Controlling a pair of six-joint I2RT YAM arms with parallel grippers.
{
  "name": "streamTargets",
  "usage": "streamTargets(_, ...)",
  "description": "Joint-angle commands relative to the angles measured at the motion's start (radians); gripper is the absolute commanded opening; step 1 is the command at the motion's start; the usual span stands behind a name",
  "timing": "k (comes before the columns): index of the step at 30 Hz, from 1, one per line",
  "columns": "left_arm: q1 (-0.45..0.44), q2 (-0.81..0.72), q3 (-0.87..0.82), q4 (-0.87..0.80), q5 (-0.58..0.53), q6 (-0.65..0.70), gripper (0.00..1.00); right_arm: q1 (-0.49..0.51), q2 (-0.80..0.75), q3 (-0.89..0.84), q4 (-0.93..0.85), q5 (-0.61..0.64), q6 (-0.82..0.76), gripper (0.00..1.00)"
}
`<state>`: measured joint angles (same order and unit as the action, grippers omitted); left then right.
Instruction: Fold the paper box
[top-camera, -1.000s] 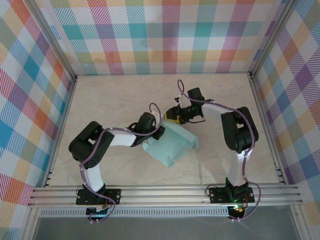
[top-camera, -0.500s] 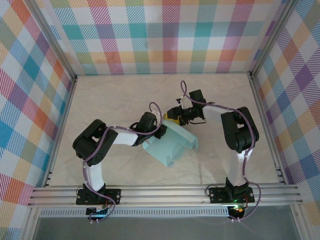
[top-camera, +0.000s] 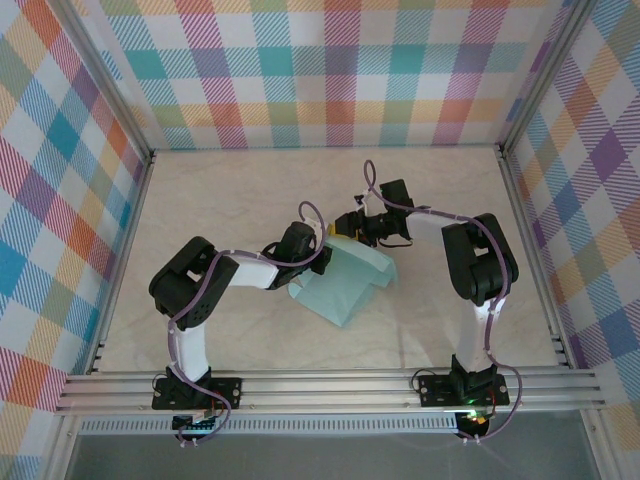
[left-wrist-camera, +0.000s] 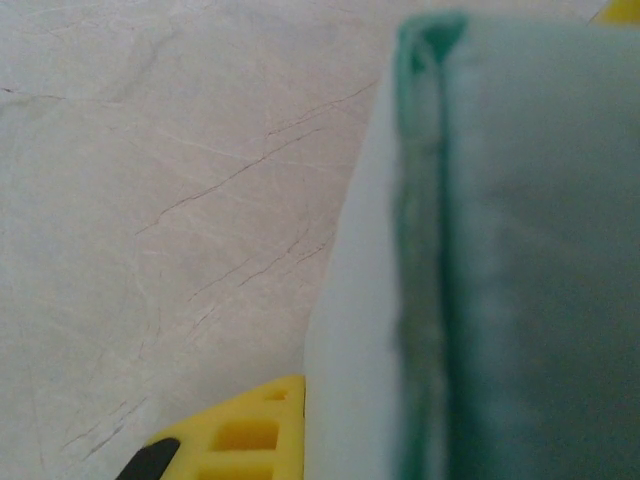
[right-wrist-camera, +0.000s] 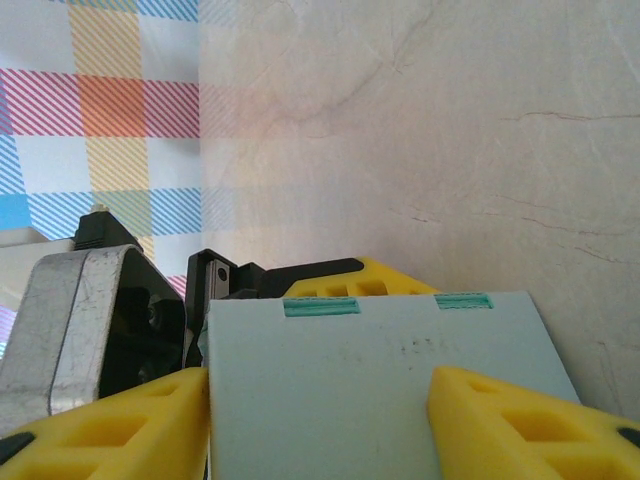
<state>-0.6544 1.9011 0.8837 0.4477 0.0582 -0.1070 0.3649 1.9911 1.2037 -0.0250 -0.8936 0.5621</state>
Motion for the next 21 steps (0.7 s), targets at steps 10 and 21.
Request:
streamTargets(10, -0.006, 0.026, 0.034, -0.011, -0.019, -0.007, 0.05, 0.055, -0.025, -0.039, -0.070, -0.049, -0.007, 0.58)
streamTargets(21, -0.001, -0.009, 0.016, -0.015, 0.002, -0.028, 0.00, 0.019, -0.167, -0.033, -0.096, 0.091, 0.015, 0.79)
